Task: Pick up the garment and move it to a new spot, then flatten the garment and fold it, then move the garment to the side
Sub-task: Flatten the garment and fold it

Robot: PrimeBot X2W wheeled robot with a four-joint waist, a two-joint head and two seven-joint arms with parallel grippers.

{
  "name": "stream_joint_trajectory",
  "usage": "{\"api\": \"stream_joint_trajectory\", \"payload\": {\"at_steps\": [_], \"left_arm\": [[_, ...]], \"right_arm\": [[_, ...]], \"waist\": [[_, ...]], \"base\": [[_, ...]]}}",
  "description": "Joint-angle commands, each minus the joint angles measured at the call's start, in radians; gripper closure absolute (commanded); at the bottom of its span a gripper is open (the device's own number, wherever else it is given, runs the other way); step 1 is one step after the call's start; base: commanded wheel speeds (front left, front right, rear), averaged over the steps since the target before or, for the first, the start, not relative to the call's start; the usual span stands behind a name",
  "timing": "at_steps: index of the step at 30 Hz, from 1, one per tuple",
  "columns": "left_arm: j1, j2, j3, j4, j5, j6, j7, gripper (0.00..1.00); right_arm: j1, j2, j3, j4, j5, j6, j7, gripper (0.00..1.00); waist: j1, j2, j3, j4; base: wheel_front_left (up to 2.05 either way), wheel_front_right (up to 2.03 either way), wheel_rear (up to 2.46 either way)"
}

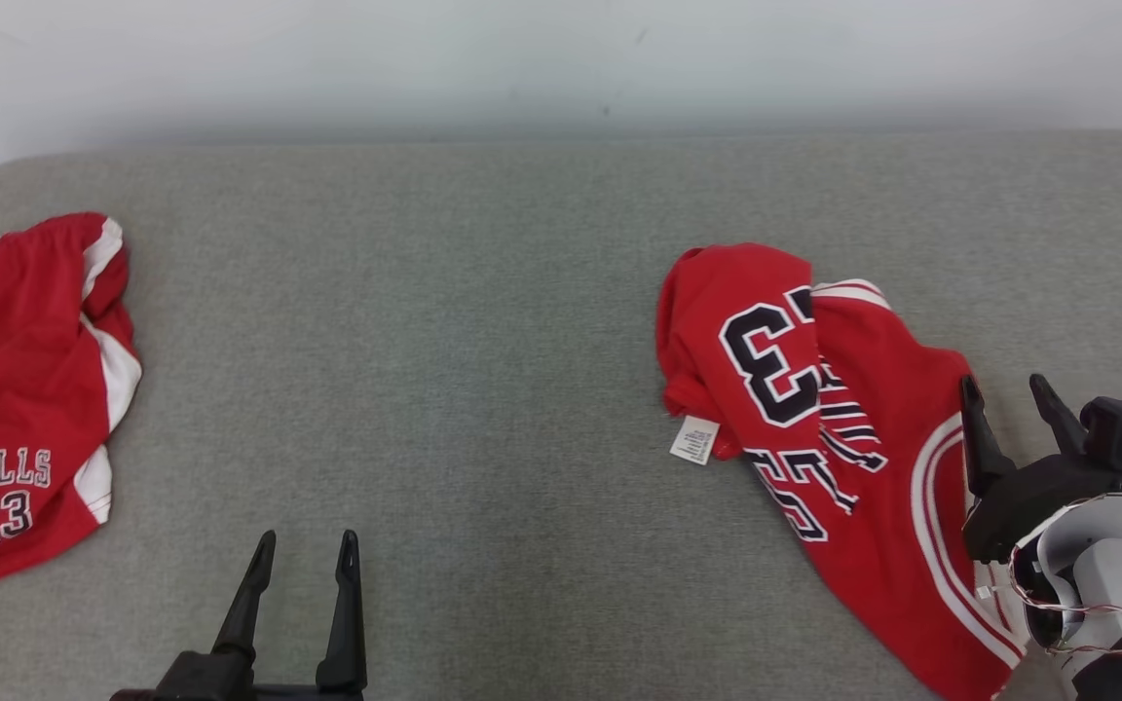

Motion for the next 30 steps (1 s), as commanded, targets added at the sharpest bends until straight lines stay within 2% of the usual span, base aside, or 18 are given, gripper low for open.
{"api": "stream_joint_trajectory", "payload": {"at_steps": [1,8,9,11,22,30], "left_arm": [[-0.019,-0.001,-0.004,0.0,-0.005,0.0,-0.003,0.0],[-0.025,-0.001,-0.012,0.001,-0.006,0.004,-0.003,0.0],[-0.026,-0.001,-0.013,0.001,-0.006,0.004,-0.003,0.0],[-0.027,-0.001,-0.014,0.002,-0.006,0.006,-0.003,0.0],[-0.033,-0.001,-0.028,0.002,-0.012,0.009,-0.003,0.0],[-0.06,-0.001,-0.05,0.003,-0.021,0.005,-0.003,0.0]], "right_arm": [[-0.029,-0.006,0.007,0.053,0.013,-0.002,0.007,0.0],[-0.094,0.001,0.091,0.228,0.082,-0.002,0.092,0.0],[-0.098,0.005,0.104,0.242,0.091,-0.002,0.094,0.27],[-0.108,0.009,0.134,0.26,0.105,-0.002,0.094,1.0],[-0.265,-0.053,0.208,0.198,0.144,-0.002,-0.059,1.0],[-0.451,-0.089,0.222,0.21,0.159,-0.002,-0.079,1.0]], "waist": [[-0.0001,0.0,0.03,0.035],[-0.0001,0.0,0.048,0.054],[-0.0001,0.0,0.049,0.055],[-0.0001,0.0,0.048,0.055],[-0.0001,0.0,0.045,0.048],[-0.0001,0.0,0.08,0.083]], "base": [[0.0,0.0,0.0],[0.0,0.0,0.0],[0.0,0.0,0.0],[0.0,0.0,0.0],[0.0,0.0,0.0],[0.0,0.0,0.0]]}}
